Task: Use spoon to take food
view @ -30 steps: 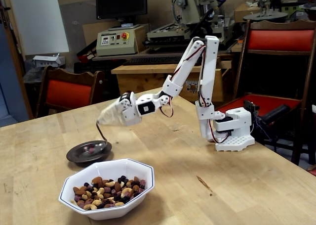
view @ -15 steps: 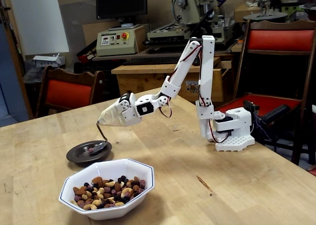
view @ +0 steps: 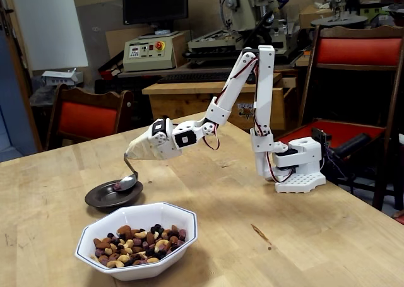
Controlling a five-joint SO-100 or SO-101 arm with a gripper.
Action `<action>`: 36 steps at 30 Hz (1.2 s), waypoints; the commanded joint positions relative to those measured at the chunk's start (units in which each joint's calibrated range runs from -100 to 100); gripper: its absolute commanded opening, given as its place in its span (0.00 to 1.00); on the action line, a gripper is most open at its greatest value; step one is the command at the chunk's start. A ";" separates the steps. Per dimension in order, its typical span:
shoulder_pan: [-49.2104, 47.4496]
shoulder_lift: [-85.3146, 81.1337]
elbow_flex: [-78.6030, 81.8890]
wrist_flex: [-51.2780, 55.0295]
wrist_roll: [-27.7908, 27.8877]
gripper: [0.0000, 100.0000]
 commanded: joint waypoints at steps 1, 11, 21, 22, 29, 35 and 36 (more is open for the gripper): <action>0.08 -0.44 -2.14 -0.77 0.10 0.05; -1.62 -9.85 -2.06 -0.77 0.15 0.05; -5.03 -12.59 -1.88 -0.14 0.20 0.05; -5.03 -12.59 -1.97 -0.14 0.24 0.05; -5.18 -12.59 -2.06 -0.54 3.81 0.05; -5.18 -12.59 -2.06 -0.69 4.49 0.05; -5.18 -12.59 -2.06 -0.69 4.69 0.05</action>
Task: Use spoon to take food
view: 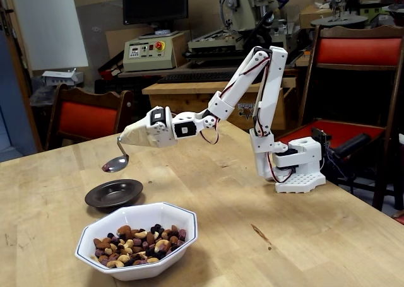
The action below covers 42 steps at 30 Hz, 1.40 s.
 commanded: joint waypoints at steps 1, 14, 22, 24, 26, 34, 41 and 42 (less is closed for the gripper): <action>-0.71 -3.49 -2.06 -0.69 0.44 0.05; -0.78 -3.49 -1.97 -0.69 0.54 0.05; -1.16 -3.57 -2.06 -0.69 0.54 0.05; -2.34 -3.49 -1.88 -0.69 0.54 0.05; -3.53 -3.57 -1.61 -0.69 0.59 0.05; -4.71 -3.49 -2.06 -0.69 0.59 0.05; -4.71 -3.49 -1.97 -0.38 0.59 0.05; -4.71 -3.49 -2.06 -0.54 0.68 0.05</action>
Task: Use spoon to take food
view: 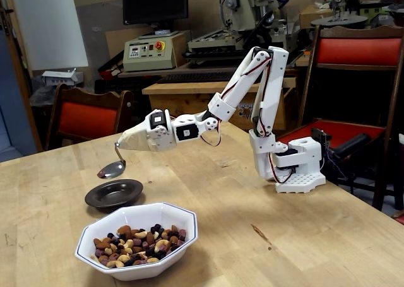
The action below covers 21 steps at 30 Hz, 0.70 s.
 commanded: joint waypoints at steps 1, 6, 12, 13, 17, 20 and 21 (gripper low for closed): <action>-0.39 -3.49 -2.06 -0.46 0.63 0.05; -0.83 -3.49 -1.97 -0.69 4.20 0.05; -0.91 -3.49 -2.06 -0.69 6.11 0.05; -0.91 -3.49 -1.88 -0.69 6.20 0.05; -0.91 -3.49 -1.61 -0.69 6.20 0.05; -0.68 -3.49 -2.06 -0.38 5.86 0.05; -0.76 -3.49 -2.06 -0.30 5.86 0.05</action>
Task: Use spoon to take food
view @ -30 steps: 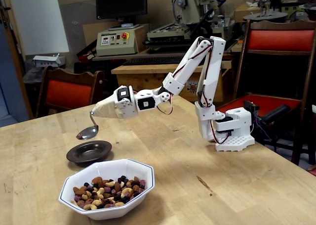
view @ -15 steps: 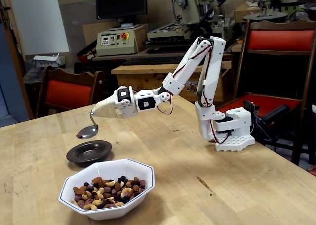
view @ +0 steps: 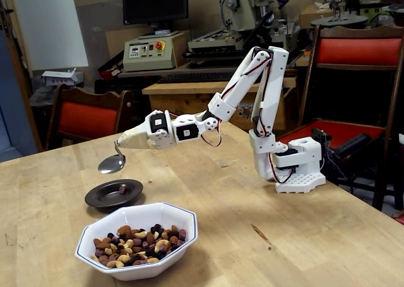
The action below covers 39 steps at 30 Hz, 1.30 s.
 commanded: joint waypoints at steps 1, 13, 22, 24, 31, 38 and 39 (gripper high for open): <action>-0.61 -3.49 -2.06 -0.30 -0.29 0.05; -0.09 -6.48 -2.14 0.02 -11.87 0.05; -0.02 -20.69 -1.08 8.71 -16.46 0.04; -0.02 -23.94 -1.17 14.25 -16.85 0.04; -0.09 -37.21 -1.26 34.72 -20.76 0.04; -0.46 -53.55 -1.26 53.30 -22.66 0.04; -0.54 -55.95 -1.26 55.91 -22.66 0.04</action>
